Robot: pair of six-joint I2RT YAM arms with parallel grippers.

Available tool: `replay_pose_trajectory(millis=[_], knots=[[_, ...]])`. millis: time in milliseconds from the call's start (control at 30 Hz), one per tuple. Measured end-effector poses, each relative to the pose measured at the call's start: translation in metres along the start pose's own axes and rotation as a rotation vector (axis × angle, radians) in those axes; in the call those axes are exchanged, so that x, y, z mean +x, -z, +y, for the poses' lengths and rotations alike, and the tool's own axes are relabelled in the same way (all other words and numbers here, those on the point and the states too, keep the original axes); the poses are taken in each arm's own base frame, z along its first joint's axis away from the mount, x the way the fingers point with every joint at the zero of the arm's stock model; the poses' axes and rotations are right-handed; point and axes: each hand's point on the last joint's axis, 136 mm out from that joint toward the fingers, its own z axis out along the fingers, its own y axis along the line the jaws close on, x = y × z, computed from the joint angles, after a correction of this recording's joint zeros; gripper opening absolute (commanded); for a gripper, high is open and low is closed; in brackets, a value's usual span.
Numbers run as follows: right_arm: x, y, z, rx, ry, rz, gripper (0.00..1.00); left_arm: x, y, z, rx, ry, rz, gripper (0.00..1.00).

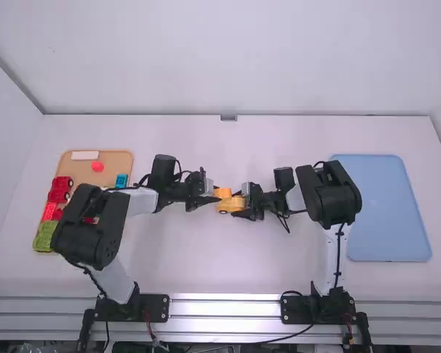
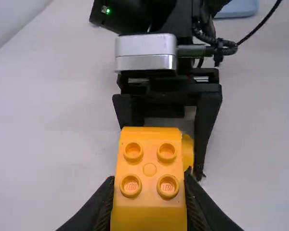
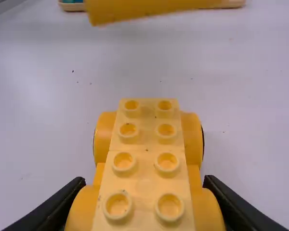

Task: Assemble lego blocks to make yellow taxi

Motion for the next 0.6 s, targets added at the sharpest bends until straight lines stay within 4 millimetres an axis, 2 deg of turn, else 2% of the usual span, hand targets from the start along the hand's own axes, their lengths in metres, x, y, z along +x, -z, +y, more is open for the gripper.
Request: replay_pose_trajectory(millis=[67,367,600], knots=[[0.0,0.0,0.0,0.0,0.0,0.0,0.48,0.004,-0.004,0.001,0.019,0.018,-0.01,0.17],[0.0,0.0,0.0,0.0,-0.001,0.0,0.49,0.016,-0.014,0.0,0.065,0.065,-0.03,0.17],[0.0,0.0,0.0,-0.001,-0.002,0.0,0.45,0.023,-0.021,-0.01,0.117,0.079,-0.049,0.16]])
